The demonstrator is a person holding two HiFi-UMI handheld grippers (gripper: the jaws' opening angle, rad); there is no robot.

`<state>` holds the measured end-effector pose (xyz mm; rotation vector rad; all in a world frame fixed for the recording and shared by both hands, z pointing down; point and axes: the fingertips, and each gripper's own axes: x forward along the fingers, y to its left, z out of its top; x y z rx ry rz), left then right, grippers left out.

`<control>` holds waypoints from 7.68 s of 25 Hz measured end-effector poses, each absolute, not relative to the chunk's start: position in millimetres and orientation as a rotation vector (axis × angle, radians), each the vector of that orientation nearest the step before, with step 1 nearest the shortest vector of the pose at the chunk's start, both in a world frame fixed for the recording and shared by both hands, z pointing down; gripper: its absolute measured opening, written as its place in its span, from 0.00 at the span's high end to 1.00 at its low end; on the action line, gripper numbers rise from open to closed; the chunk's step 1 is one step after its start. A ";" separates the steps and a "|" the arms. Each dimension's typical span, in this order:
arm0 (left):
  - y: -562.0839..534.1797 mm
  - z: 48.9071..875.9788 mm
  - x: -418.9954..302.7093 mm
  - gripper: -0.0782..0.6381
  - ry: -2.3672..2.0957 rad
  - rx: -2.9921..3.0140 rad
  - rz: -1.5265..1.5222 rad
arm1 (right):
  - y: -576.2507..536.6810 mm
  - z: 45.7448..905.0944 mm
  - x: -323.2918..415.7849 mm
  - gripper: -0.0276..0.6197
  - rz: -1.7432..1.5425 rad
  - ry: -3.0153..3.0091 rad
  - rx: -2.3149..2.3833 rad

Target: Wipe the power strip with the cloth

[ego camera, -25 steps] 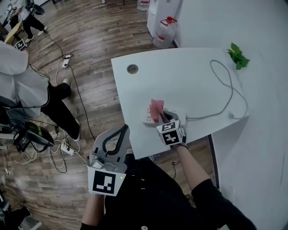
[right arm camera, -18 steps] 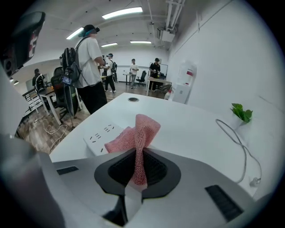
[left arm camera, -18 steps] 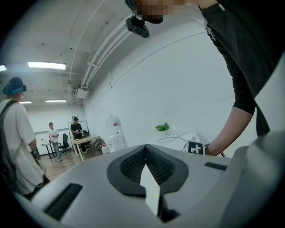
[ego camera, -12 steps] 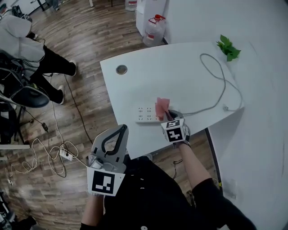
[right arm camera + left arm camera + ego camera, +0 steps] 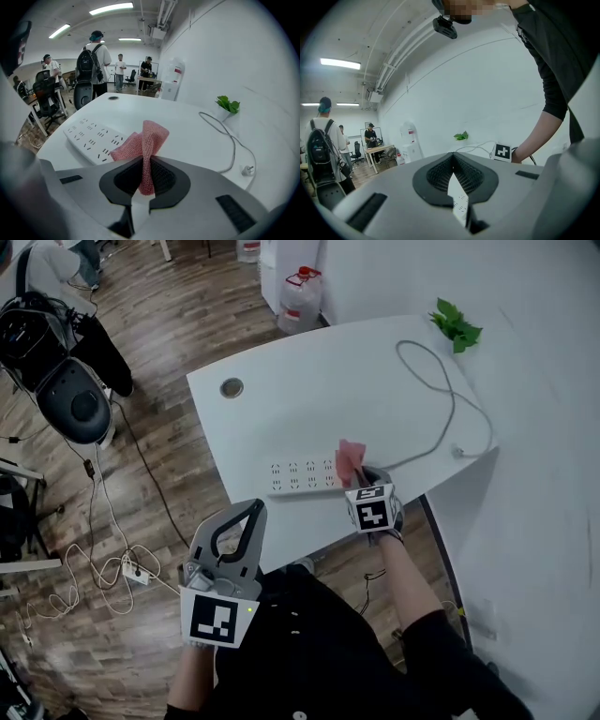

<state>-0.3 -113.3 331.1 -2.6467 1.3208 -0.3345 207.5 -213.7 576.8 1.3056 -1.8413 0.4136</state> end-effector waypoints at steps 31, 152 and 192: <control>-111.7 312.7 -0.1 0.87 1.276 -2.621 -0.294 | -195.3 489.0 201.2 0.86 0.335 -2.012 1.431; -114.8 319.7 13.8 0.87 1.198 -2.656 -0.293 | -170.7 542.5 248.6 0.86 0.541 -1.846 1.560; -123.4 294.4 25.2 0.87 1.058 -2.647 -0.223 | -134.1 354.8 163.0 0.86 0.155 -2.244 1.638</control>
